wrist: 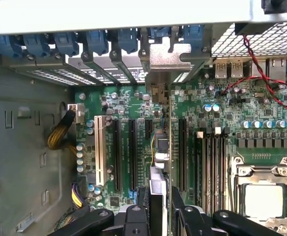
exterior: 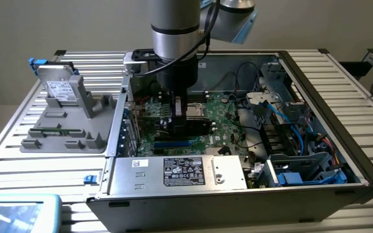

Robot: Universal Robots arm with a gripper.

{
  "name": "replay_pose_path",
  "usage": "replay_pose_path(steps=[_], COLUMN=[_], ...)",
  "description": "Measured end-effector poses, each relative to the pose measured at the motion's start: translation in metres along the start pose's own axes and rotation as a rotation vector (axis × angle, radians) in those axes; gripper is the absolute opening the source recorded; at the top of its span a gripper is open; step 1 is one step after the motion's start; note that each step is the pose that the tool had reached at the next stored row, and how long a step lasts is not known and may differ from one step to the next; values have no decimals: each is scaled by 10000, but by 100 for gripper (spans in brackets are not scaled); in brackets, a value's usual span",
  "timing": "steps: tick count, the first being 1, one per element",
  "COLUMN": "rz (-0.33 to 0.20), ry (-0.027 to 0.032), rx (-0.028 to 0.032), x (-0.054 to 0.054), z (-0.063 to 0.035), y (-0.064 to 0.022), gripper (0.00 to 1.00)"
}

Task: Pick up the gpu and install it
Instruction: 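Insert the gpu into the slot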

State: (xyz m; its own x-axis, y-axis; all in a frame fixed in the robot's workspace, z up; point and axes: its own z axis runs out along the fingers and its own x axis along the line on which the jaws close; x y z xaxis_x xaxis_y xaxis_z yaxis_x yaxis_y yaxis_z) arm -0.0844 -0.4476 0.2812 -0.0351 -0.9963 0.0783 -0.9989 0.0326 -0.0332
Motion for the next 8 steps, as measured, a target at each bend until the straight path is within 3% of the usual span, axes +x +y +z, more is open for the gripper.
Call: replay_pose_path(steps=[8], rz=[-61], ry=[7], rx=[6], x=[-29], z=[1], y=[16], gripper=[28])
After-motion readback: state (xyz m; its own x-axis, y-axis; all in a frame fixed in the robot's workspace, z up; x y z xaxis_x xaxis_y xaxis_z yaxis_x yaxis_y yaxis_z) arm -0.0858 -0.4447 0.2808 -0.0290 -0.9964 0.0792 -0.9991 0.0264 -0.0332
